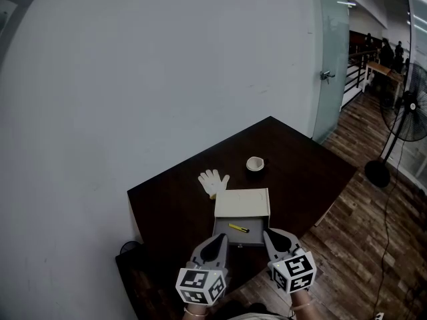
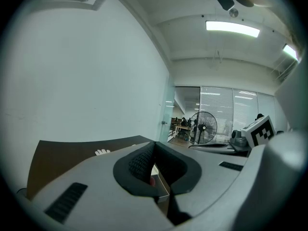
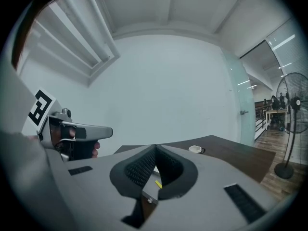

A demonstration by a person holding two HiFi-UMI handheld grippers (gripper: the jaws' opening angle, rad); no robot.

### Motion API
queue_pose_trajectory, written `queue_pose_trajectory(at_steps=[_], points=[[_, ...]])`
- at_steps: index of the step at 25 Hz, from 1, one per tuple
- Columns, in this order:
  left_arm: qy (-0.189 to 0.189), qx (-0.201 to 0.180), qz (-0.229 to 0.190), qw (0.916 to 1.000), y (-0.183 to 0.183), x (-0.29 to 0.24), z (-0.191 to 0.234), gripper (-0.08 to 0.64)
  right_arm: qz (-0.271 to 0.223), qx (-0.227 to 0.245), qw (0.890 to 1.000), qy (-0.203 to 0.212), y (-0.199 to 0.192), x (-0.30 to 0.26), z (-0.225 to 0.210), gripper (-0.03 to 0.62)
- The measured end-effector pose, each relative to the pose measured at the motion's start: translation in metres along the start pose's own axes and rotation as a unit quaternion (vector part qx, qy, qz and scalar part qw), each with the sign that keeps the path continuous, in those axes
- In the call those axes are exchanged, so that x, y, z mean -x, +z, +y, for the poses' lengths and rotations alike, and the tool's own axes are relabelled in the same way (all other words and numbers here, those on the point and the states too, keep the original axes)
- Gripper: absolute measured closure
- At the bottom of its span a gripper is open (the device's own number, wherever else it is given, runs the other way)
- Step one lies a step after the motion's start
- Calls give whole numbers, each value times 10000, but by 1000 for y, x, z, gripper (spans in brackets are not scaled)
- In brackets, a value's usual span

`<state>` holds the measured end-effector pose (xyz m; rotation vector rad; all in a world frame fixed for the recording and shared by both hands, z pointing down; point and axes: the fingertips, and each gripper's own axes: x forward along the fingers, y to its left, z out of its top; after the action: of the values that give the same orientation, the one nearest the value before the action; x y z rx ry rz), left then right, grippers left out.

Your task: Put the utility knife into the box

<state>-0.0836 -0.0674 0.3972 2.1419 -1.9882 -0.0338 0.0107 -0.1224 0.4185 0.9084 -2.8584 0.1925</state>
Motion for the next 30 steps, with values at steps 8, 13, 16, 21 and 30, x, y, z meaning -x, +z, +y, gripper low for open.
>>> queue_pose_trajectory(at_steps=[8,13,16,21,30], points=[[20,-26,136,9999,-8,-6,-5,543,-64,172,9998,-70,4,0,-12,586],[-12,-107,174,9998,-6,-8,-7,543,-53,149,9998,-134,5,0,-18,586],[-66,-146,201,9997,-7,-9,-8,543,-93,114,9997,-170,7,0,-19,587],[-163,-170,259,9994,-8,-11,-9,543,-87,85,9997,-204,6,-1,-17,586],[-255,-166,308,9991,-10,-16,-6,543,-81,43,9997,-229,4,-5,-16,586]])
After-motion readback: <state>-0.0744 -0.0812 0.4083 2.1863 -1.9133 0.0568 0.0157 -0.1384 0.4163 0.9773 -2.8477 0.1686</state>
